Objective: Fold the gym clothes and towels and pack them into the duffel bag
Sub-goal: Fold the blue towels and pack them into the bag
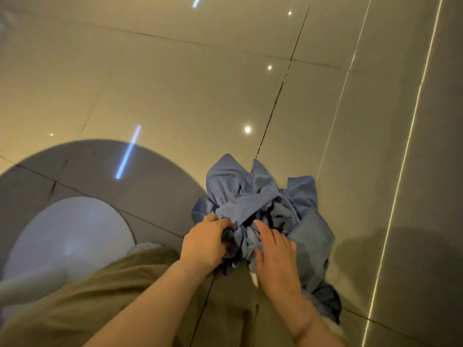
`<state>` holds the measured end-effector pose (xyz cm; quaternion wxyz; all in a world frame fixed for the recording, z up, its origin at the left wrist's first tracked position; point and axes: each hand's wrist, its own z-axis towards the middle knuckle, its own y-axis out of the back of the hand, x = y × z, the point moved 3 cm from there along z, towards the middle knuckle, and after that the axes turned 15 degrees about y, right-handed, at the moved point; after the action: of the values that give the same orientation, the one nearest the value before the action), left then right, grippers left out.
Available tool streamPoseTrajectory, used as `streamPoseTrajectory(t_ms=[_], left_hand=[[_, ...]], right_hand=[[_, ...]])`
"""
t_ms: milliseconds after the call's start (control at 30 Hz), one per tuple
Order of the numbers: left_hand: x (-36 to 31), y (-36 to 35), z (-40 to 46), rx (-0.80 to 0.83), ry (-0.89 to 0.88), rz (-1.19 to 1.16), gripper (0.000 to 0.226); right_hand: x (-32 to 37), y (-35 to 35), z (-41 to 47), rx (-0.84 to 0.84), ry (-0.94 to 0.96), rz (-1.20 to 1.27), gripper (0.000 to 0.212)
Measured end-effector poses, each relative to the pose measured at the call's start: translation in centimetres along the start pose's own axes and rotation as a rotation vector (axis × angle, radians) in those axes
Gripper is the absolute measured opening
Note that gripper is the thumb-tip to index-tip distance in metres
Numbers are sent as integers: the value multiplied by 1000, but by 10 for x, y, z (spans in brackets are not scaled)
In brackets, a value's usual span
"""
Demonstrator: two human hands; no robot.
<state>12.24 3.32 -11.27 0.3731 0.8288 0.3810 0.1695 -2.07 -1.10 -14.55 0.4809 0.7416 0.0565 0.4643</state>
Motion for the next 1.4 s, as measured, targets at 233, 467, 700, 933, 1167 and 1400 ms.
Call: streamPoseTrajectory(t_ms=[233, 467, 700, 933, 1167, 1400], left_hand=[[-10, 46, -83, -136, -54, 5, 31], [-13, 120, -169, -356, -225, -195, 21], [-8, 218, -274, -708, -387, -172, 24], [43, 303, -375, -1022, -465, -194, 25], [152, 379, -476, -1440, -355, -274, 22], [313, 389, -574, -1752, -29, -509, 23]], right_hand=[[37, 78, -35, -81, 58, 51, 51], [98, 181, -56, -245, 176, 35, 44], [197, 294, -75, -391, 416, 9, 48], [320, 368, -94, -496, 661, -63, 52], [490, 407, -99, -604, 1052, -159, 54], [676, 362, -126, -627, 1488, -54, 60]])
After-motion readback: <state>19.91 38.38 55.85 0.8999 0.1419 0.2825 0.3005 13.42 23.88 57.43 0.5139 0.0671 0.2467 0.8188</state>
